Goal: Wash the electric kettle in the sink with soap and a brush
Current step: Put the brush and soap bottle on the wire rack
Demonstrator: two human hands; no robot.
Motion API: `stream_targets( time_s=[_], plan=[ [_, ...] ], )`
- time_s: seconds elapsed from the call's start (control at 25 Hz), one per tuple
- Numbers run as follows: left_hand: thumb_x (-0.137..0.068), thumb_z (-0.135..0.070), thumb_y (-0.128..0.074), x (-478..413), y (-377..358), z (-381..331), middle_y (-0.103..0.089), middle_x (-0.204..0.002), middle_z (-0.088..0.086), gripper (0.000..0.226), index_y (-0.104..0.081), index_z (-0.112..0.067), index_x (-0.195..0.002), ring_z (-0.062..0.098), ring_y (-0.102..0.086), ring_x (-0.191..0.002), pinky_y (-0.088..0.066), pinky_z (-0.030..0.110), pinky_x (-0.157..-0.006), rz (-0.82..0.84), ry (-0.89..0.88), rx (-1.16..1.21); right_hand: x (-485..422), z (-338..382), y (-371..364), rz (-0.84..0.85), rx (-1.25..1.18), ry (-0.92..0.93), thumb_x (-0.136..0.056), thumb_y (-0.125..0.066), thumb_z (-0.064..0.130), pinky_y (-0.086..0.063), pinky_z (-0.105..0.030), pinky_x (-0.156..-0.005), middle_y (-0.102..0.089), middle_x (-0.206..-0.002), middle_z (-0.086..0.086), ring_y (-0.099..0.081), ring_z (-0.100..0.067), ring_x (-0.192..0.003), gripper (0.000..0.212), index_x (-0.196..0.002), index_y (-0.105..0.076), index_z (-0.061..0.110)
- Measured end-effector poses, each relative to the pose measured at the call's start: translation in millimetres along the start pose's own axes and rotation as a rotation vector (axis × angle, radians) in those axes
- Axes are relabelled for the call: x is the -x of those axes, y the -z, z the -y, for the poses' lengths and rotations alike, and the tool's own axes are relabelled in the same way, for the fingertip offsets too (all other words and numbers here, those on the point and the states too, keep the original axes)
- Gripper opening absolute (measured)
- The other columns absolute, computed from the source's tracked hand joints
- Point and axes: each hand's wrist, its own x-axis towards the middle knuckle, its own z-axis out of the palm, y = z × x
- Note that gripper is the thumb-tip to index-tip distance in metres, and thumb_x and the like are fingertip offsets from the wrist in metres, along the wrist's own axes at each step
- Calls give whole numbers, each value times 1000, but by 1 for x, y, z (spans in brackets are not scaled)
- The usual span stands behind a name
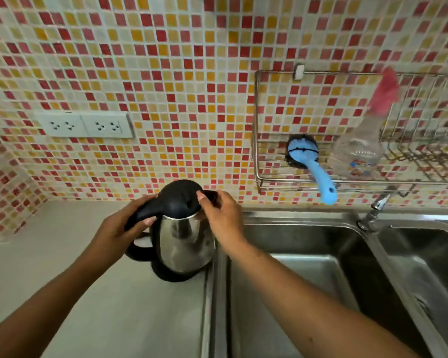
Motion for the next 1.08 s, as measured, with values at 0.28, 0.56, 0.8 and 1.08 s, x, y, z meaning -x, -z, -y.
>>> stream_targets(
  time_s=[0.28, 0.56, 0.8, 1.08],
  plan=[
    [-91, -6, -61, -32, 27, 47, -52, -102, -57, 81, -40, -83, -104, -29, -52, -95, -41, -5, -73, 66, -13, 53, -14, 2, -47, -34, 55, 0, -86, -64, 48, -53, -28, -90, -70, -108, 5, -64, -12, -102, 40, -113, -64, 18],
    [-92, -10, -61, -34, 27, 62, -49, -106, -58, 57, -45, -50, -129, -32, -47, -101, -38, -7, -77, 129, -45, 97, -11, 6, -47, -112, 80, -22, -85, -68, 41, -43, -1, -57, -67, -80, 11, -61, 2, -72, 24, -92, -66, 19],
    [-89, -19, -60, -36, 38, 69, -45, -105, -62, 75, -33, -86, -108, -35, -44, -100, -35, -9, -76, 171, -26, 53, -5, 1, -59, -112, 87, -37, -84, -69, 42, -44, 1, -60, -69, -89, 7, -62, 1, -77, 30, -100, -67, 16],
    [-88, -33, -56, -34, 33, 89, -42, -112, -61, 54, -34, -56, -132, -24, -44, -109, -34, -2, -88, 174, -30, -4, 1, -3, -57, -84, 19, -81, -82, -69, 47, -44, -5, -63, -68, -90, 10, -63, -1, -83, 29, -97, -60, 24]
  ],
)
